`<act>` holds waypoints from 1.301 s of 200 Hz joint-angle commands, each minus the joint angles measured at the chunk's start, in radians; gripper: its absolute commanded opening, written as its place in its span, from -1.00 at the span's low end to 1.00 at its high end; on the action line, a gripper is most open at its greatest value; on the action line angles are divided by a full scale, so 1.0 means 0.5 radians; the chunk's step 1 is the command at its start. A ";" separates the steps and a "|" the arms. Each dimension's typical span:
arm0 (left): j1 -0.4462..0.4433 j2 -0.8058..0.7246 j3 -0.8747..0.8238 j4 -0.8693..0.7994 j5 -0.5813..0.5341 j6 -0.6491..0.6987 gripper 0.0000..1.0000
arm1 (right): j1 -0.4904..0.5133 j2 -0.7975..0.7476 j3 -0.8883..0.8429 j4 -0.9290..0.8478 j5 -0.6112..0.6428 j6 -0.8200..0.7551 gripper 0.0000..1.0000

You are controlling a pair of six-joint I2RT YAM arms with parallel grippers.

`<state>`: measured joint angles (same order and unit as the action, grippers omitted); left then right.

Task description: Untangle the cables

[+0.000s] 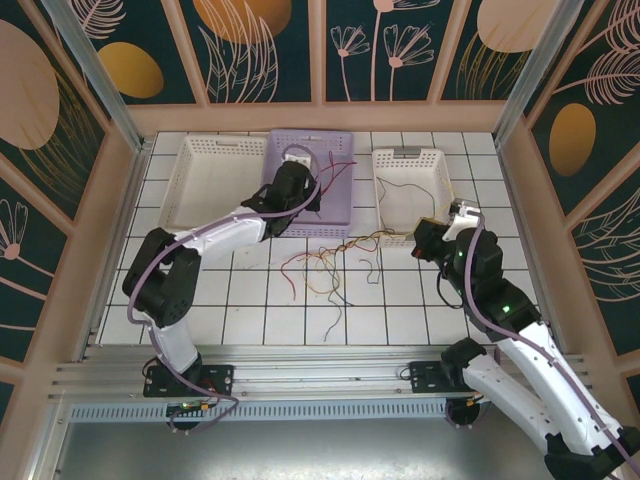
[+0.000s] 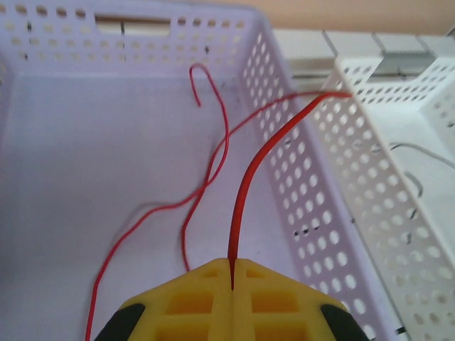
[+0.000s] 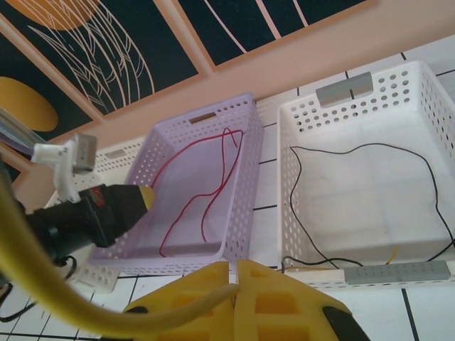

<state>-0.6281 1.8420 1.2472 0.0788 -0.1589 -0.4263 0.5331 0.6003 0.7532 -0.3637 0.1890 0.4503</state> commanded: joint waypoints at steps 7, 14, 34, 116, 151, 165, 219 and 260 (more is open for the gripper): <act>0.018 0.093 0.005 0.049 -0.077 -0.094 -1.00 | 0.017 -0.027 0.091 0.030 0.012 0.003 -1.00; 0.025 0.125 0.011 0.051 -0.069 -0.104 -1.00 | 0.052 -0.028 0.094 0.031 0.012 0.002 -1.00; 0.054 0.222 0.041 0.048 -0.024 -0.135 -1.00 | 0.055 -0.025 0.098 0.031 0.009 0.002 -1.00; 0.071 0.359 0.121 0.014 0.080 -0.125 -0.64 | 0.067 -0.024 0.113 0.016 0.009 0.001 -1.00; 0.074 0.265 0.146 -0.024 0.082 -0.101 -0.30 | 0.069 -0.019 0.116 0.019 0.012 -0.005 -1.00; 0.074 0.224 0.163 -0.042 0.090 -0.088 -0.15 | 0.072 -0.013 0.116 0.022 0.012 -0.005 -1.00; 0.075 0.061 0.148 -0.099 0.070 -0.048 0.23 | 0.075 -0.001 0.132 0.010 0.031 -0.020 -1.00; 0.075 -0.138 0.092 -0.110 0.148 -0.089 0.42 | 0.078 0.014 0.139 0.016 0.030 -0.022 -1.00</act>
<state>-0.5961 1.8572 1.3037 0.0387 -0.1120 -0.4618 0.5594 0.6052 0.7856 -0.3649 0.1894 0.4500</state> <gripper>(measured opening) 0.686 0.042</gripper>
